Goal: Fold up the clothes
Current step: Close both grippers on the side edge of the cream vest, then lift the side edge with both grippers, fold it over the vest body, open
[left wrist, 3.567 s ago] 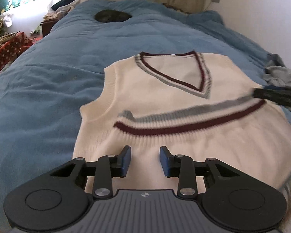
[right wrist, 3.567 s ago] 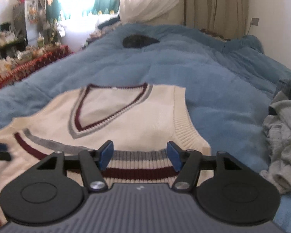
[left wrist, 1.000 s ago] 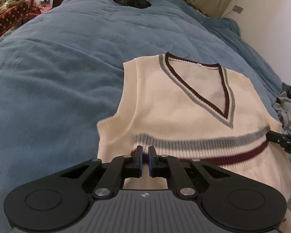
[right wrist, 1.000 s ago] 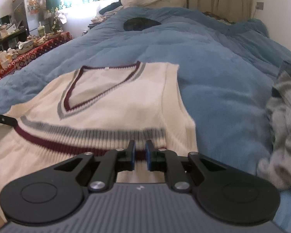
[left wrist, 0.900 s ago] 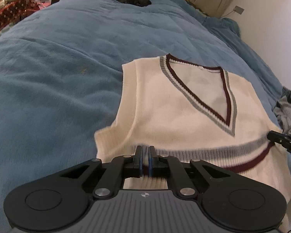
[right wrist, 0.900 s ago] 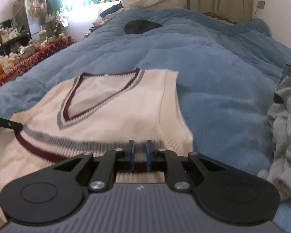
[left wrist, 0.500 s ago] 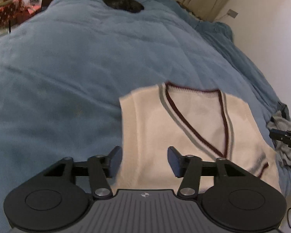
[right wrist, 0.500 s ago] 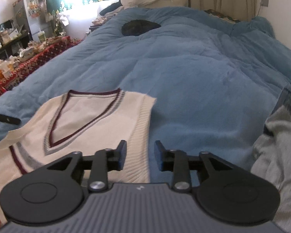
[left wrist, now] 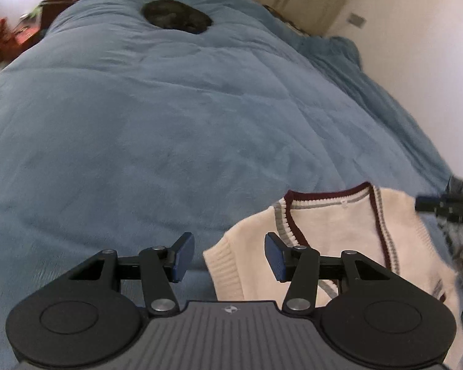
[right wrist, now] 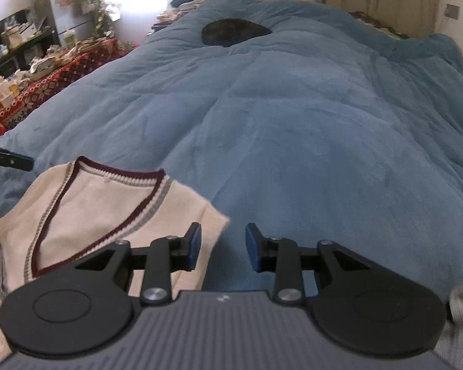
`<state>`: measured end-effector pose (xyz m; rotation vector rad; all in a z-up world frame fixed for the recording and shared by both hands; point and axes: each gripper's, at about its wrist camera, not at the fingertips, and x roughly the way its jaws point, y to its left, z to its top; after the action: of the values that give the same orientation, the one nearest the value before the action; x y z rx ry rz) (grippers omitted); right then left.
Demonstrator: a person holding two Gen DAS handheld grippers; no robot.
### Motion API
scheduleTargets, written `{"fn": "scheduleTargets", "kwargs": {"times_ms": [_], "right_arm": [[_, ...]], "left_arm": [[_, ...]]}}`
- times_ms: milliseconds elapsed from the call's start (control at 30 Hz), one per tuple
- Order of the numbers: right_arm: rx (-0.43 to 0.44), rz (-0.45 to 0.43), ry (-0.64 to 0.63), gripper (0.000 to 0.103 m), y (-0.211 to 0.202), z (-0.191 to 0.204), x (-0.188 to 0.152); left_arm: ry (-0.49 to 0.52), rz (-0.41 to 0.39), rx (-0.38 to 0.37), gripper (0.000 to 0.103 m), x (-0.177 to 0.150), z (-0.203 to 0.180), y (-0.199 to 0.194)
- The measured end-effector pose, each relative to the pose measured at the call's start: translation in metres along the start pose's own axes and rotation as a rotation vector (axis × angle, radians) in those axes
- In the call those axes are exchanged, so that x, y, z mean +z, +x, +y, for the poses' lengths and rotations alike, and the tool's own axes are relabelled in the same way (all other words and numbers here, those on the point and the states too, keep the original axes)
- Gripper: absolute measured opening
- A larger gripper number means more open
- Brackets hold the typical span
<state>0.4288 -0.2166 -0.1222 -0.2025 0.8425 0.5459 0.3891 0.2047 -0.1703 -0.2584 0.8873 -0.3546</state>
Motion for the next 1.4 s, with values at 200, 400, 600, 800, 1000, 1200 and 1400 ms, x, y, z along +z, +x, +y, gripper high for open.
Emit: {"fn": "scheduleTargets", "kwargs": {"times_ms": [200,400,600,800,1000,1200,1400], "right_arm": [[0.021,0.036,-0.025,0.035,0.030,0.002,0.010],[0.031,0.038,-0.060,0.025,0.048,0.012,0.010],[0.003,0.021,-0.128,0.011,0.036,0.035,0.012],[-0.020,-0.112,-0.151,0.011,-0.021,0.055,0.015],[-0.035,-0.246,-0.192,0.011,-0.101,0.085,-0.006],[-0.029,-0.337,-0.260,0.011,-0.175,0.114,-0.066],[-0.038,-0.336,-0.283,0.011,-0.219,0.139,-0.151]], "left_arm": [[0.058,0.045,-0.017,0.049,0.002,0.000,0.028],[0.078,0.055,-0.020,0.042,-0.006,0.002,0.048],[0.108,0.053,-0.022,0.011,-0.003,-0.010,0.040],[0.133,-0.083,0.002,0.010,-0.004,-0.031,-0.015],[0.158,-0.206,-0.027,0.010,-0.022,-0.058,-0.095],[0.191,-0.266,-0.074,0.010,-0.068,-0.080,-0.164],[0.244,-0.228,-0.068,0.010,-0.135,-0.092,-0.190]]}}
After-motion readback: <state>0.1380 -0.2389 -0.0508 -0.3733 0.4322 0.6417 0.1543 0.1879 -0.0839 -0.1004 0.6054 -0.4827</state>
